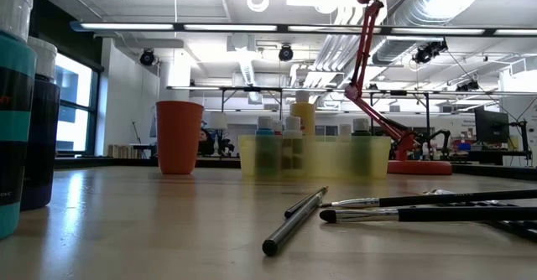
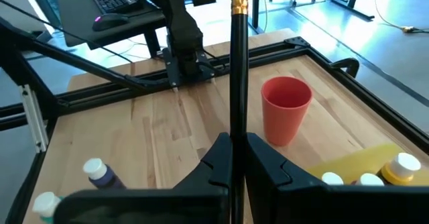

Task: Pick & Place Paint Supplies
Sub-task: Put the orange paintbrush into the orange cup

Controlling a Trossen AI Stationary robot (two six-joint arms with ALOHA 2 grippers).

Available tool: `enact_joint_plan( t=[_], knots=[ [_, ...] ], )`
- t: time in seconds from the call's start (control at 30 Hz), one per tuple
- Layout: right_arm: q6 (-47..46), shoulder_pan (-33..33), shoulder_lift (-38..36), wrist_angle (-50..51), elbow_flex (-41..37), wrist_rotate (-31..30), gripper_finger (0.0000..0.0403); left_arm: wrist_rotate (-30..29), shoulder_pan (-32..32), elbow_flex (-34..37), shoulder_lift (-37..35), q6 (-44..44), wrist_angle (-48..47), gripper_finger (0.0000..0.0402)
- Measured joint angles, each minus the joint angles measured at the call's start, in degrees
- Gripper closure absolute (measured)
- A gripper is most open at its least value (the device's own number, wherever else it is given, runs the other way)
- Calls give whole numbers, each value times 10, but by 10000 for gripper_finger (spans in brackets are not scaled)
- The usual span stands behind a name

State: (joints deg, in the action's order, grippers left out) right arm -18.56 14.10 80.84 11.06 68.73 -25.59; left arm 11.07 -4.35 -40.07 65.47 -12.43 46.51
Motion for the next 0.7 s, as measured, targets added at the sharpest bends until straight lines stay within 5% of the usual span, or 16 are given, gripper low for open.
enact_joint_plan(
  t=[0.27, 0.7],
  knots=[
    [0, 0, 0, 0, 0, 0, 392, -16, -1, -67, 13, 13, -140, 231],
    [4, 0, 0, 4, 0, -2, 392, -16, -1, -85, 37, 17, -133, 232]
  ],
)
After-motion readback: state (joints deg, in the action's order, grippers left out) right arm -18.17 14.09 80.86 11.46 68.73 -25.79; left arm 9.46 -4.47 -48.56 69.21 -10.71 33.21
